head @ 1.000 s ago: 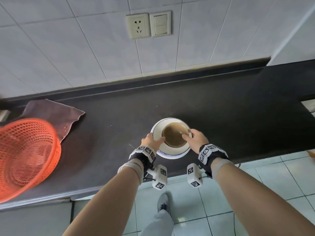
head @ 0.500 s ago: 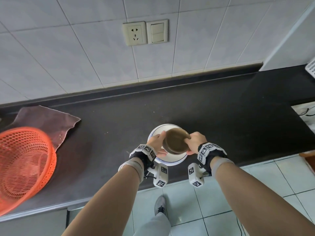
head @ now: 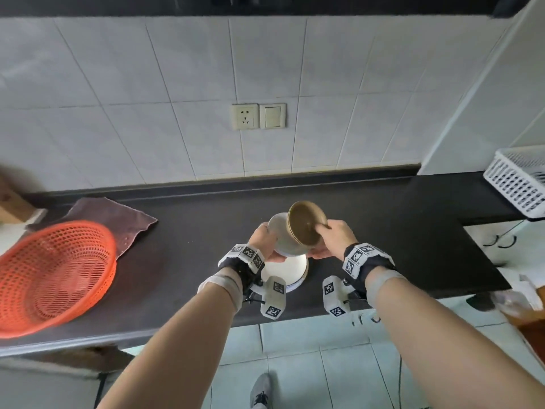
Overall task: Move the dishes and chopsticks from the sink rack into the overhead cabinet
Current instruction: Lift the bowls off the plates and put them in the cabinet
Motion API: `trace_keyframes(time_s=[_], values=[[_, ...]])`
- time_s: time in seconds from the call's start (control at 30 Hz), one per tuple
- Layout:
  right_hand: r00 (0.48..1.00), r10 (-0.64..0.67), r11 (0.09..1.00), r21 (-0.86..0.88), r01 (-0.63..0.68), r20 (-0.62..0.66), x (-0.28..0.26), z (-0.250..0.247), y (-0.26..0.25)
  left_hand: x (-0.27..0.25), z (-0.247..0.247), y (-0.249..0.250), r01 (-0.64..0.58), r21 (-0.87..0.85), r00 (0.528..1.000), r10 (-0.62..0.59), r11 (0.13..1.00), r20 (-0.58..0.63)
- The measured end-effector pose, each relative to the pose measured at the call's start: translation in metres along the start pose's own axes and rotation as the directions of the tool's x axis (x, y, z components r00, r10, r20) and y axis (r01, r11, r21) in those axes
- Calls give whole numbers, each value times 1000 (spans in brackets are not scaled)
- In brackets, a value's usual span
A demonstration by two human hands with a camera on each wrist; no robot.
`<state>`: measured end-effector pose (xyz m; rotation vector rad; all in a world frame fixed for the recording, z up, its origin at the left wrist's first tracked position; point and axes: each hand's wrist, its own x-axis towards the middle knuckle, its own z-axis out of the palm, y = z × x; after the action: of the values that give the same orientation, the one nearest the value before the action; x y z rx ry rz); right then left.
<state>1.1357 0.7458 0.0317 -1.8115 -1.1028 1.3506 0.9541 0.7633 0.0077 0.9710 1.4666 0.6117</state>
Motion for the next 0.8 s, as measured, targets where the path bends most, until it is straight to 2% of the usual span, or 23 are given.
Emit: trace_keyframes(time_s=[0.13,0.27,0.33,0.43,0.57,0.63,0.7,0.8], values=[[995,-96,995,-16,97,18,-52,-22,-39,-63,5,42,-125,-34,991,123,992,-54],[959,-285,958,-40,285,16,-96,-44,-93,-126,3,99,-383,-66,920,375,921,-111],[922,-387,922,-32,387,-17,-120,-60,-127,-163,-1,131,-495,-92,865,481,864,-143],[895,-442,895,44,444,-54,-168,-83,-186,-215,-10,176,-616,-112,788,611,780,-75],[847,-525,848,37,529,-82,-219,-112,-248,-262,-14,228,-799,63,597,802,597,-21],[817,-569,818,34,574,-97,-238,-121,-271,-279,-14,250,-833,224,511,859,506,-41],[796,-596,794,68,604,-101,-250,-127,-289,-288,-16,269,-842,300,444,892,449,-89],[777,-624,766,129,630,-85,-257,-133,-311,-296,-22,293,-826,359,412,900,434,-141]])
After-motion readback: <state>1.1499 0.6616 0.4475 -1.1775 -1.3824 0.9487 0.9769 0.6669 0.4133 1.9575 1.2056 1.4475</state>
